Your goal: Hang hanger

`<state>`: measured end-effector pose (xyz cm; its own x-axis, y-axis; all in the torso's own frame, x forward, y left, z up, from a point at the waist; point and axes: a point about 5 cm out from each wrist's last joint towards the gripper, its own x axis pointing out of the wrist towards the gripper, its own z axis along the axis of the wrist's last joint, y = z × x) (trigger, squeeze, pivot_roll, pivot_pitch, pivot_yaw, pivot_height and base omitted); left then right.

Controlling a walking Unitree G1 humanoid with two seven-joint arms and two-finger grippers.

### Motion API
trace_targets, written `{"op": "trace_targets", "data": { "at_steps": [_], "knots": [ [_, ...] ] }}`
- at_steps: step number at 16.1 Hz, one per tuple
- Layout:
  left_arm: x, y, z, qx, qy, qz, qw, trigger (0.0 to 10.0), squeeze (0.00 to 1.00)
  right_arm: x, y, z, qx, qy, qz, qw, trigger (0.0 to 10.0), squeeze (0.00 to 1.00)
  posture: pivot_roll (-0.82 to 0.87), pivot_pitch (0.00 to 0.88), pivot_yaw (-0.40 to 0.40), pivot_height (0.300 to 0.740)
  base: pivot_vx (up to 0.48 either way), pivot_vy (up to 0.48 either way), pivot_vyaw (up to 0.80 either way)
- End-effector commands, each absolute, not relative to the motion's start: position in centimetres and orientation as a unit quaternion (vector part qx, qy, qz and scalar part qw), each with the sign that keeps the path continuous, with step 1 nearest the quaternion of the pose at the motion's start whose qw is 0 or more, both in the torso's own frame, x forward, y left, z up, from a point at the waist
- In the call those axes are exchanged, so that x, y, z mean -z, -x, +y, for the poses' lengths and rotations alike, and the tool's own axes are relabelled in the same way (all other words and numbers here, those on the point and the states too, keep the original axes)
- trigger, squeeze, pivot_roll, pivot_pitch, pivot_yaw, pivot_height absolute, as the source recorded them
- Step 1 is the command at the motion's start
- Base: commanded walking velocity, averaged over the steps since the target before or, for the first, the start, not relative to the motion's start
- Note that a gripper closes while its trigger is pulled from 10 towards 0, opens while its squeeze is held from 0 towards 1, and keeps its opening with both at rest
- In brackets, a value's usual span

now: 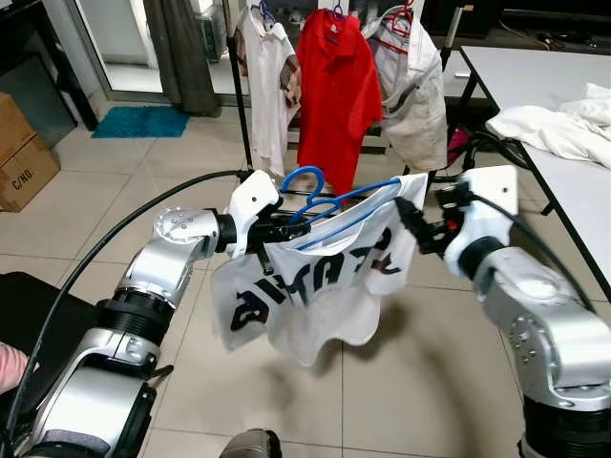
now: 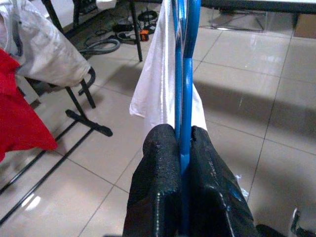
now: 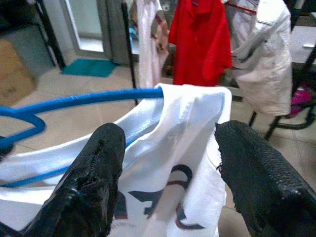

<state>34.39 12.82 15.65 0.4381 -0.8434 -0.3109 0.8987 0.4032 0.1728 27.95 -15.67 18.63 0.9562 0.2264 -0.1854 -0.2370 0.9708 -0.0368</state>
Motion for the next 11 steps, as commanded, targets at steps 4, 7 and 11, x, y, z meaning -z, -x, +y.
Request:
{"op": "trace_targets", "data": {
  "at_steps": [4, 7, 11],
  "knots": [
    [-16.1, -33.5, 11.9, 0.540, -0.157, 0.072, 0.824, 0.0, 0.00, -18.6, -28.4, -15.3, -0.098, 0.040, 0.095, 0.990, 10.0, 0.00, 0.05, 0.000, 0.053, 0.740, 0.000, 0.000, 0.00],
    [-16.2, -33.1, 11.8, 0.550, -0.157, 0.075, 0.817, 0.0, 0.00, -18.5, -28.7, -15.8, -0.084, 0.046, 0.094, 0.991, 7.9, 0.00, 0.05, 0.000, 0.053, 0.740, 0.000, 0.000, 0.00],
    [-16.5, -32.8, 11.8, 0.556, -0.158, 0.077, 0.812, 0.0, 0.00, -18.5, -28.9, -16.3, -0.073, 0.048, 0.093, 0.992, 1.6, 0.00, 0.05, 0.000, 0.055, 0.740, 0.000, 0.000, 0.00]
  ]
}}
